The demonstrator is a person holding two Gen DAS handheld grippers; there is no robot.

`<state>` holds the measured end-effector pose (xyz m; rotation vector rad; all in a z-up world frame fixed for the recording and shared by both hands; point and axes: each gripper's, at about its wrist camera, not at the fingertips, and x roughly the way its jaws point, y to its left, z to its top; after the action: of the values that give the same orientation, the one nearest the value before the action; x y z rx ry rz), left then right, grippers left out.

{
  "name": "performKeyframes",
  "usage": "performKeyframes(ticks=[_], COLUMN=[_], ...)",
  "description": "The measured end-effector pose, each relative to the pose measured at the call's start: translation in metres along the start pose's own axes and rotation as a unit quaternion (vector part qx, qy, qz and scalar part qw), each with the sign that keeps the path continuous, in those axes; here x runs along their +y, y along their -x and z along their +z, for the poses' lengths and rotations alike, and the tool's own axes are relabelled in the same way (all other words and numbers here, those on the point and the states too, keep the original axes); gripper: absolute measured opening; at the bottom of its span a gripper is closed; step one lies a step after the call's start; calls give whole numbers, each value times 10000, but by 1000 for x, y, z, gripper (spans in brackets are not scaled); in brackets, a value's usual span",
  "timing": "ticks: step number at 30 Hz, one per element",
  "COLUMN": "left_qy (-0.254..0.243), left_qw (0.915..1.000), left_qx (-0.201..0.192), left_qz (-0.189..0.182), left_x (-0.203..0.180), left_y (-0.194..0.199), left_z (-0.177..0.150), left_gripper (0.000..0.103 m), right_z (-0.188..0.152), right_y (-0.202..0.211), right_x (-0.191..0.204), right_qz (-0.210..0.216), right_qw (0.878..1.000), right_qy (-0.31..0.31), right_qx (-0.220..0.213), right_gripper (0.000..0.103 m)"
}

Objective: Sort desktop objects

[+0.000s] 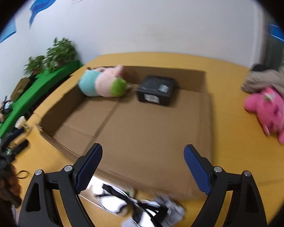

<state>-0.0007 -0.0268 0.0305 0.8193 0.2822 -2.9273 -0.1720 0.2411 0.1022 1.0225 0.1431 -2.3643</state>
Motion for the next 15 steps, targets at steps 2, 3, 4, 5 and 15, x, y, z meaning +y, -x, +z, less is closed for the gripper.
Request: performKeyframes(ticks=[2,3,4,5,15], left_qy=[-81,-137,-197,-259,-457], left_qw=[9999,9999,9998,9996,9986], left_qx=[66,82,75,51,138], left_qz=[-15,-12,-19,-38,-232], left_x=[-1,-3,-5,-8,-31], left_y=[-4,-5,-4,-3,3], left_z=[3,4,6,7,8], left_gripper=[103,103,103,103,103], right_z=[26,37,51,62,113], right_y=[-9,-13,-16,-19,-12], right_x=[4,5,3,1,-38], right_qz=[46,79,182,274,97], right_qw=[9999,9998,9995,9991,9992], right_qy=[49,8,-84,-175,-326], right_qx=[136,201,252,286,195], right_gripper=[88,88,88,88,88])
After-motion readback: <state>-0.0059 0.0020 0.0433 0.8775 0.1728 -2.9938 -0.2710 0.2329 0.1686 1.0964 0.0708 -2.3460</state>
